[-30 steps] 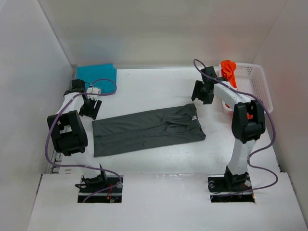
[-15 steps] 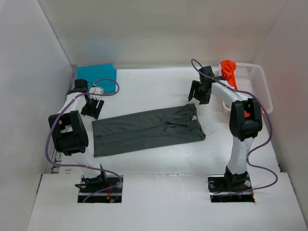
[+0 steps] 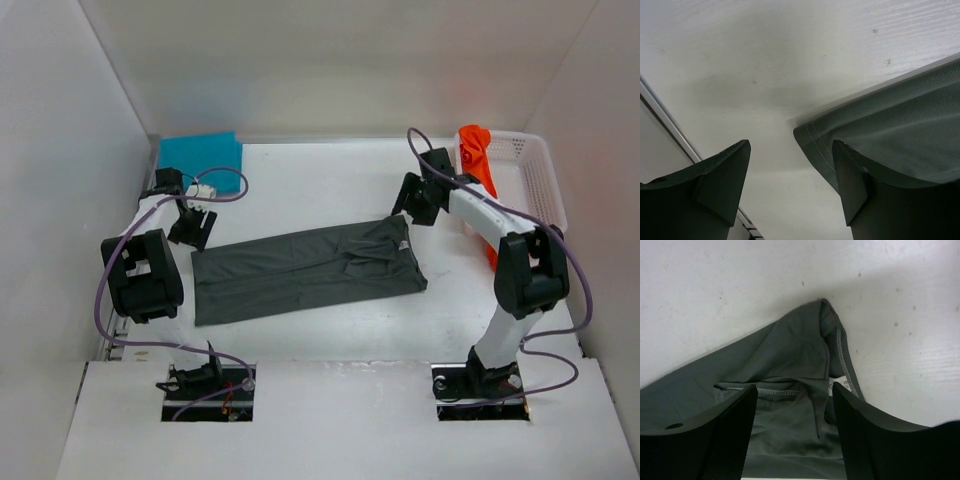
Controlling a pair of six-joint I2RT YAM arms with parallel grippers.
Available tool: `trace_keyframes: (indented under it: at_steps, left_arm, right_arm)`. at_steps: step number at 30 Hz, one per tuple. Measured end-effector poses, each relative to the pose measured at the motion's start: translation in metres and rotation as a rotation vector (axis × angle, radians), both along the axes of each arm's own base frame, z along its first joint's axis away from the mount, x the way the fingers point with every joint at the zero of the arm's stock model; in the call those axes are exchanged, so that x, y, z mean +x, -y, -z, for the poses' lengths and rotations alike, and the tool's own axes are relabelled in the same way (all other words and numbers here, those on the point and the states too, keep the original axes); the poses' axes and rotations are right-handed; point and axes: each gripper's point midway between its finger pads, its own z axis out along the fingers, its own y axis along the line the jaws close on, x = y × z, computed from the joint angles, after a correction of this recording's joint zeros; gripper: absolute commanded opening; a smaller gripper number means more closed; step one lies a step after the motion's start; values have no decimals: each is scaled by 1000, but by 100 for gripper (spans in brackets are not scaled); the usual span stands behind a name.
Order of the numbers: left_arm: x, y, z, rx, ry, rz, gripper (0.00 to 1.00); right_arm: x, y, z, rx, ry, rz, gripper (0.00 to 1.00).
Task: Fold and stack the t-shirts
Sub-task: Rotate the tshirt 90 degrees
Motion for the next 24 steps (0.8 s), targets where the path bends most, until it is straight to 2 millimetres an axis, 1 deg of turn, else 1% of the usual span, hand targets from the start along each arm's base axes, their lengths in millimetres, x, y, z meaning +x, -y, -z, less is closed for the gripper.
trace_keyframes:
  at_steps: [2,6,8,10,11,13,17,19,20,21,22,24]
  left_arm:
    - [-3,0,2,-3,-7,-4,66]
    - [-4,-4,3,-6,-6,-14,66]
    - [-4,-5,3,-7,-6,-18,66]
    - [-4,-7,3,-9,-1,-22,66]
    - [-5,-7,4,-12,-1,-25,66]
    - [-8,-9,7,-17,-5,-30,66]
    - [-10,-12,9,-26,-6,-43,66]
    - [-10,-13,9,-29,-2,-47,66]
    - [-10,-14,9,-29,1,-50,65]
    - [-9,-15,9,-30,4,-51,65]
    - [-9,-16,9,-30,8,-53,65]
    - [-7,-19,9,-29,15,-60,65]
  right_arm:
    - [-7,4,5,31,-3,74,63]
    - [-20,13,35,95,-58,250,62]
    - [-30,19,49,102,-87,335,62]
    - [-47,25,56,93,-97,404,62]
    - [-56,28,54,86,-94,433,62]
    - [-70,35,39,78,-58,481,62]
    - [-76,45,-14,106,104,557,62]
    - [-84,44,-31,134,154,586,63]
    - [-92,41,-33,150,161,597,63]
    - [-101,38,-31,161,153,606,62]
    - [-111,35,-23,168,132,616,62]
    - [-135,31,0,162,61,648,61]
